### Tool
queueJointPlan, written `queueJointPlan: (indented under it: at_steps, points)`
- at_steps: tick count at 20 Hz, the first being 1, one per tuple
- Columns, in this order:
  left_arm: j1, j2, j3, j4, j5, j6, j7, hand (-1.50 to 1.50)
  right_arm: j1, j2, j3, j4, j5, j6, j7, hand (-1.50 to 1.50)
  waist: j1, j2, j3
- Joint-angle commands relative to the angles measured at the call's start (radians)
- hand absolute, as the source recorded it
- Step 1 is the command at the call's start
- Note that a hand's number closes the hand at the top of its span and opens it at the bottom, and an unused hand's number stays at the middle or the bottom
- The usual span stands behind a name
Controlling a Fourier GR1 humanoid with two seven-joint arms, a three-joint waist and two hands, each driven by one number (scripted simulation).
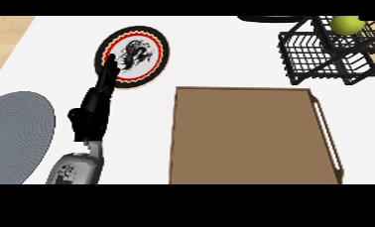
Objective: Pick the pear from the tray and place it in the tiered basket
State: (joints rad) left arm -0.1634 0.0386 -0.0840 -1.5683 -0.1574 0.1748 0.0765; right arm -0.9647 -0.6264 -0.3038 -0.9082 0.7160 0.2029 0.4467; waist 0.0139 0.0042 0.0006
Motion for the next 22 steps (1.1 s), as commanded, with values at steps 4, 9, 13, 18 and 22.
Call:
queueJointPlan:
  at_steps: [4,9,13,18,22]
  points:
    - [0.048,0.017,0.007,-0.028,0.011,-0.017,-0.014,0.0,-0.045,-0.061,-0.181,0.009,-0.096,-0.135,0.027,-1.5,-0.002,-0.005,0.0]
    - [-0.024,0.029,0.044,-0.004,0.025,-0.021,0.041,0.0,0.066,-0.161,-0.299,-0.009,-0.164,-0.114,0.051,-1.5,-0.028,-0.006,0.0]
    - [0.044,0.017,0.033,0.008,0.016,-0.01,-0.043,0.0,0.194,-0.207,-0.446,-0.031,-0.271,-0.111,0.004,-1.5,-0.035,-0.008,0.0]
    - [0.116,0.015,0.023,-0.072,0.008,0.003,-0.014,0.0,0.469,-0.235,-0.61,-0.152,-0.416,0.05,-0.093,-1.5,-0.051,-0.017,0.0]
    - [0.056,0.016,0.033,-0.01,0.011,-0.007,-0.03,0.0,0.615,-0.337,-0.771,-0.063,-0.531,0.226,-0.214,-1.5,-0.056,-0.011,0.001]
